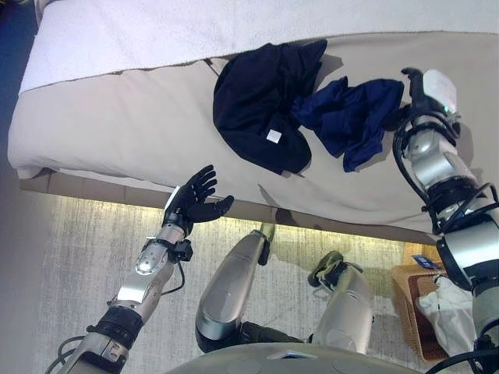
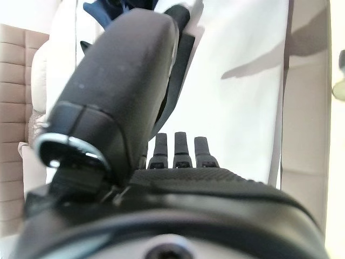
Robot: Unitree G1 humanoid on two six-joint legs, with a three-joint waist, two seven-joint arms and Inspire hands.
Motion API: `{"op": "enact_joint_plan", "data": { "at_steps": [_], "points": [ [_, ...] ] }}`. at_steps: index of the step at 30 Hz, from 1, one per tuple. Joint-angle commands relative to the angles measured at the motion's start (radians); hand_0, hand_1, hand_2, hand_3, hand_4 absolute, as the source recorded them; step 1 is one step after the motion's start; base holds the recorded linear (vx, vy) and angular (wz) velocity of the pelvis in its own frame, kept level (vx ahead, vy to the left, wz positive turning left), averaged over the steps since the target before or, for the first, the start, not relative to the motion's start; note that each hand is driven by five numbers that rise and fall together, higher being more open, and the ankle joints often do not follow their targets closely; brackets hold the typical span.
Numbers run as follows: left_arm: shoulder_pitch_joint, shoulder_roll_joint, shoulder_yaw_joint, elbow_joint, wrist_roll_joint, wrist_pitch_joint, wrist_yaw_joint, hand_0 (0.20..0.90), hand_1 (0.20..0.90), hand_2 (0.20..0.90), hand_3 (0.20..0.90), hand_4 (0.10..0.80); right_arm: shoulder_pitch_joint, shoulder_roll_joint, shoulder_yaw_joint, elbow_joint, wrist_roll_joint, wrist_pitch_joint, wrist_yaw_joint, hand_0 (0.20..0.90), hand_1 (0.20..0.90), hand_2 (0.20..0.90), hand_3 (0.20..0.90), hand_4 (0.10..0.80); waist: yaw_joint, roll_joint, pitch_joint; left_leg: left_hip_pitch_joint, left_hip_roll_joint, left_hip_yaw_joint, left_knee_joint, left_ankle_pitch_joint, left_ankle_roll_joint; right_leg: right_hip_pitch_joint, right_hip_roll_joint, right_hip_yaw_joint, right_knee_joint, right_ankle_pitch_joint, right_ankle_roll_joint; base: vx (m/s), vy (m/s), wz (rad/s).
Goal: Pick up the clothes from the bed and place them into the basket
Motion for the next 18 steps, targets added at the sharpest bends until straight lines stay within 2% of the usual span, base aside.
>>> {"op": "enact_joint_plan", "data": {
  "at_steps": [1, 8, 13, 18],
  "points": [
    [0.044, 0.025, 0.017, -0.155, -0.042, -0.114, 0.03, 0.9, 0.9, 0.9, 0.9, 0.8, -0.124, -0.076, 0.064, -0.004, 0.022, -0.011, -0.052, 0.9, 0.9, 0.9, 0.9, 0.8, 0.011, 0.012, -0.029, -0.058, 0.024, 0.066, 0.18, -0.175, 0.009, -0.028, 0.072, -0.04, 0.12, -0.069, -0.064, -0.009, 0.042, -0.02],
    [0.059, 0.027, 0.003, -0.164, -0.054, -0.138, 0.053, 0.9, 0.9, 0.9, 0.9, 0.8, -0.164, -0.078, 0.105, 0.03, 0.044, -0.016, -0.001, 0.9, 0.9, 0.9, 0.9, 0.8, 0.011, 0.025, -0.029, -0.164, 0.019, 0.06, 0.303, -0.214, 0.019, -0.134, 0.078, -0.013, 0.2, -0.095, -0.077, -0.019, 0.009, -0.01],
    [0.073, 0.032, 0.013, -0.162, -0.057, -0.136, 0.049, 0.9, 0.9, 0.9, 0.9, 0.8, -0.172, -0.065, 0.103, 0.039, 0.166, -0.139, 0.111, 0.9, 0.9, 0.9, 0.9, 0.8, 0.015, 0.029, -0.029, -0.204, 0.018, 0.05, 0.354, -0.231, 0.024, -0.179, 0.083, -0.002, 0.245, -0.112, -0.084, -0.004, -0.001, 0.01],
    [0.083, 0.033, 0.019, -0.151, -0.052, -0.147, 0.035, 0.9, 0.9, 0.9, 0.9, 0.8, -0.147, -0.052, 0.086, -0.017, 0.211, -0.229, 0.129, 0.9, 0.9, 0.9, 0.9, 0.8, 0.015, 0.025, -0.029, -0.198, 0.018, 0.044, 0.345, -0.225, 0.021, -0.177, 0.086, -0.004, 0.246, -0.111, -0.082, 0.0, 0.0, 0.0]
  ]
}}
